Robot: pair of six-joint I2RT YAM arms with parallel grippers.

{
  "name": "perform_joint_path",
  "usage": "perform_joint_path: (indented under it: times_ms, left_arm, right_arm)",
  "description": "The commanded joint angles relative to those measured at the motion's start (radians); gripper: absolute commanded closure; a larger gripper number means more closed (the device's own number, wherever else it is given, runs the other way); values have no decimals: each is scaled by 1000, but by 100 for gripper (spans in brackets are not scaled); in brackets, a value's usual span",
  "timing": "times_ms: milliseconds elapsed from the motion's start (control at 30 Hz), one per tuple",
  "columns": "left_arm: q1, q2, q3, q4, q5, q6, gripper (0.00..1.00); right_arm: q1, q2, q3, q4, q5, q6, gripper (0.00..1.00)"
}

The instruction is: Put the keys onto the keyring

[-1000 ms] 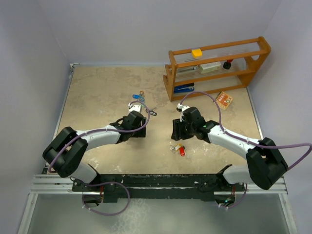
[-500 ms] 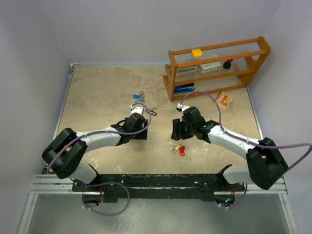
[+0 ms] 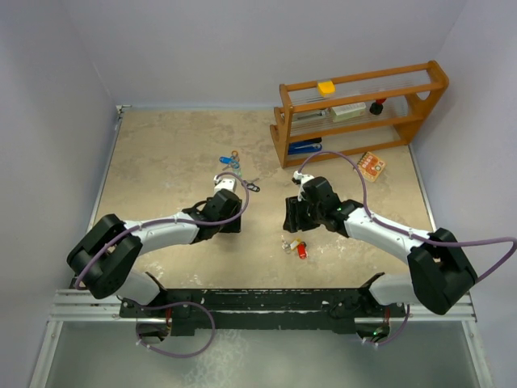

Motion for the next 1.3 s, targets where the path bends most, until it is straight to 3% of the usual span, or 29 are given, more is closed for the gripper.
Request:
perform_joint_path:
  times_ms: [0, 100, 900, 1067, 1267]
  left_arm:
    - [-5, -4, -16, 6, -12, -13, 48]
    - [-6, 2, -14, 0, -12, -7, 54]
    - [-12, 35, -23, 9, -27, -4, 69]
    - [-12, 46, -24, 14, -27, -5, 100]
    - [-12, 33, -22, 10, -34, -6, 100]
  right_arm:
    - [-1, -17, 42, 16, 1, -10, 45]
    - [-1, -16, 40, 16, 3, -10, 45]
    - [-1, -8, 36, 17, 0, -10, 46]
    - [-2, -8, 36, 17, -2, -12, 46]
    - [-1, -8, 33, 19, -2, -11, 46]
